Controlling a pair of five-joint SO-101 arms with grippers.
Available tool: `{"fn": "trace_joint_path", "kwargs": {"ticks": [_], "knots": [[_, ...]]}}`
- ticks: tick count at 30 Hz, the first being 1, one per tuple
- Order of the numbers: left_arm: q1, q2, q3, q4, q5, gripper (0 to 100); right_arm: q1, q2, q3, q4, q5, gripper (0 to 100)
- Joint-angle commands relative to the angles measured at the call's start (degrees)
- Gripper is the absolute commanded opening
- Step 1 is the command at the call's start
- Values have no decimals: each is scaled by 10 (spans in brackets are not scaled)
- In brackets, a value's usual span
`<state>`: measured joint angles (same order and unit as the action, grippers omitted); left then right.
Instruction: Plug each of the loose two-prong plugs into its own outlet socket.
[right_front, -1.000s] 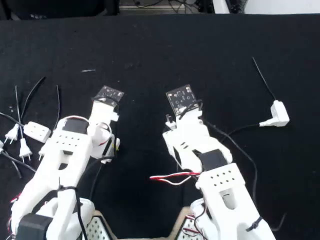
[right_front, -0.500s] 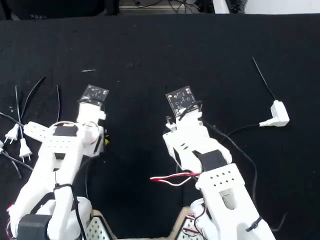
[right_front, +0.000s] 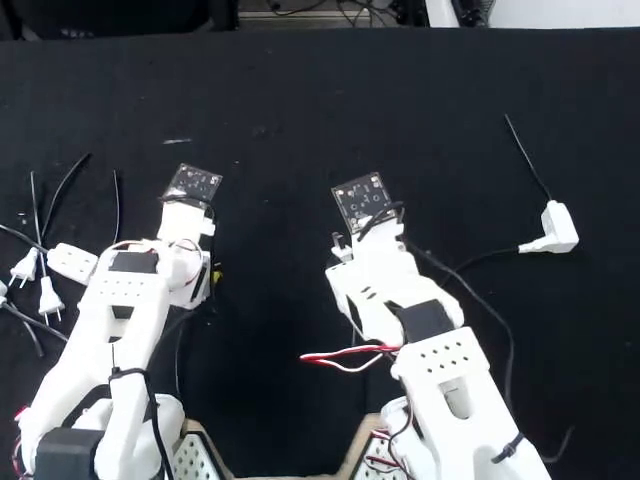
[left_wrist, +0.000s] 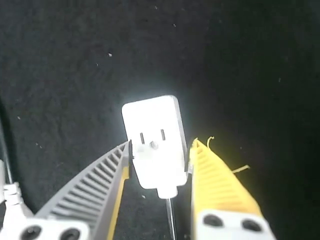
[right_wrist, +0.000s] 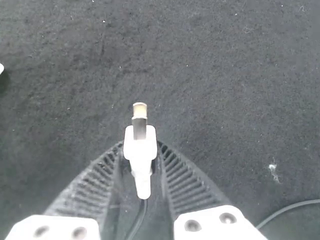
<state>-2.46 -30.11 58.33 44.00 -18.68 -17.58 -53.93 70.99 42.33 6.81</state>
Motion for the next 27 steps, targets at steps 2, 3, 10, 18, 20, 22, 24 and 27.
{"fn": "trace_joint_path", "kwargs": {"ticks": [2,3,10,18,20,22,24,27], "knots": [[-32,0,-6,-25,-3,197,-4,-17,-2,-4,-3,10],[-43,0,-10,-25,-3,197,-4,-17,-2,-4,-3,10],[-94,0,-29,-32,-4,198,-4,-17,-1,-4,-2,10],[-116,5,-11,-62,-4,196,-4,-17,-1,-4,-2,10],[-96,23,4,-75,-11,194,-4,-17,-1,-4,-2,10],[-73,53,9,-80,-29,162,-4,-17,-1,-4,-2,10],[-52,90,0,-76,-30,97,-4,-17,-1,-4,-2,10],[-32,137,-26,-71,-19,34,-3,-17,-1,-4,-2,10]]}}
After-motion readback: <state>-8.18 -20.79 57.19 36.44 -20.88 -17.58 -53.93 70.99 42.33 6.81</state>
